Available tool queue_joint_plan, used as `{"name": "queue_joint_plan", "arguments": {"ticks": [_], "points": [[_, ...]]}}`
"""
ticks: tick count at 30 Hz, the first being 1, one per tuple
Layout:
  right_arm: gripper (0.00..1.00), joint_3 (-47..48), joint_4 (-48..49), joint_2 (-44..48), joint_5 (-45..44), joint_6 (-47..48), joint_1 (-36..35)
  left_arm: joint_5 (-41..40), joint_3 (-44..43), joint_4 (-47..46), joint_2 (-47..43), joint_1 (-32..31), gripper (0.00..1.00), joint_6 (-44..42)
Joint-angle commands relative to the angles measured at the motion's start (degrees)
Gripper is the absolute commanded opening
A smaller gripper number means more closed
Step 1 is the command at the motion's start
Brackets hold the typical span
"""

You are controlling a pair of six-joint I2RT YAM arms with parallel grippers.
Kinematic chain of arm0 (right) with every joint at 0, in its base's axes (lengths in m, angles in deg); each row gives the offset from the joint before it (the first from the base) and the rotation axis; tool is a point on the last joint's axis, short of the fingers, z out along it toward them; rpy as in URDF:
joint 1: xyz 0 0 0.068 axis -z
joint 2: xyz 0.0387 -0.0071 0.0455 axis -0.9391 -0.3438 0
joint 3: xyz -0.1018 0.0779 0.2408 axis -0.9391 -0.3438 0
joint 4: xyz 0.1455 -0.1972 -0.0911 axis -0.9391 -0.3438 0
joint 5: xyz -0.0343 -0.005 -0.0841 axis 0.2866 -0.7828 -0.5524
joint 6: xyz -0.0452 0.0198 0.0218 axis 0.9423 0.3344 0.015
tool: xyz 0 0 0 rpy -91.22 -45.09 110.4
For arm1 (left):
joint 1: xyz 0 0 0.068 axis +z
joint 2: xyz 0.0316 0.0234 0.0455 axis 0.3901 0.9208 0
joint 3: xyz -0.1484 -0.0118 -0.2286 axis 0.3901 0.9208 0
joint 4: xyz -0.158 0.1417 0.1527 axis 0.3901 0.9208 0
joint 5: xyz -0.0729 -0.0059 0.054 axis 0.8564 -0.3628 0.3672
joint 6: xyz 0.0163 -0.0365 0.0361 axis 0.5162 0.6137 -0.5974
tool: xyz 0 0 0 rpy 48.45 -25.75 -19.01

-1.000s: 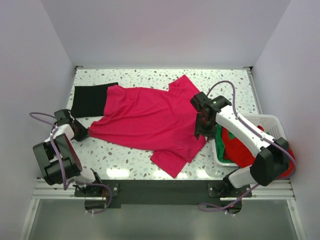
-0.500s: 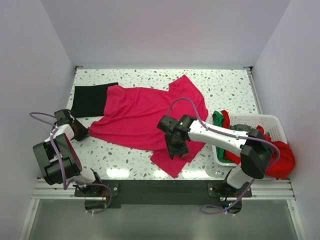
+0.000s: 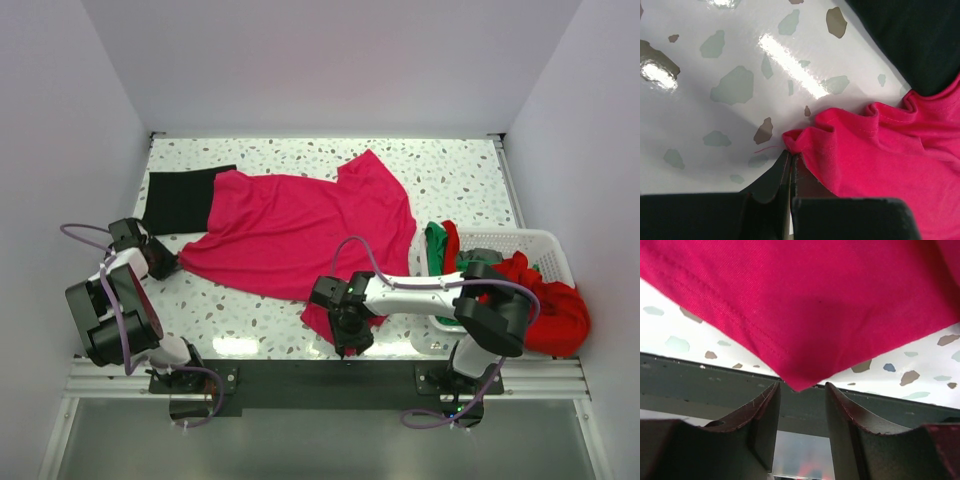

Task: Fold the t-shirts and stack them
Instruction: Flatten the tshirt out

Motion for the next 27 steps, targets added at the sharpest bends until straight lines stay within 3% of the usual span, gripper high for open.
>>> {"name": "queue_joint_plan", "arguments": {"ticks": [1, 6, 9, 13, 14, 27], "points": [[0.45, -0.97, 4.60, 0.24, -0.65, -4.14, -0.29, 0.01, 1.19, 1.25, 2.32, 0.38, 0.00, -0.72], [0.44, -1.41, 6.53, -1.52, -1.27, -4.76, -0.29, 0.18, 1.19, 0.90, 3.20, 0.47, 0.00, -0.63], [0.38, -2.03, 7.24, -2.22, -1.27, -4.76, -0.29, 0.18, 1.19, 0.99, 3.29, 0.38, 0.00, -0.55], [0.12, -1.24, 5.05, -2.05, -0.91, -4.23, -0.29, 0.71, 1.37, 1.16, 2.59, 0.46, 0.00, -0.54], [0.01, -0.71, 2.43, -1.70, -0.74, -4.15, -0.38, 0.89, 1.63, 1.25, 2.24, 0.38, 0.00, -0.46], [0.00, 7.81, -16.66, 8.32, 9.71, -1.34, -1.00, 1.07, 4.09, 3.71, -8.47, 0.38, 0.00, 1.74]]}}
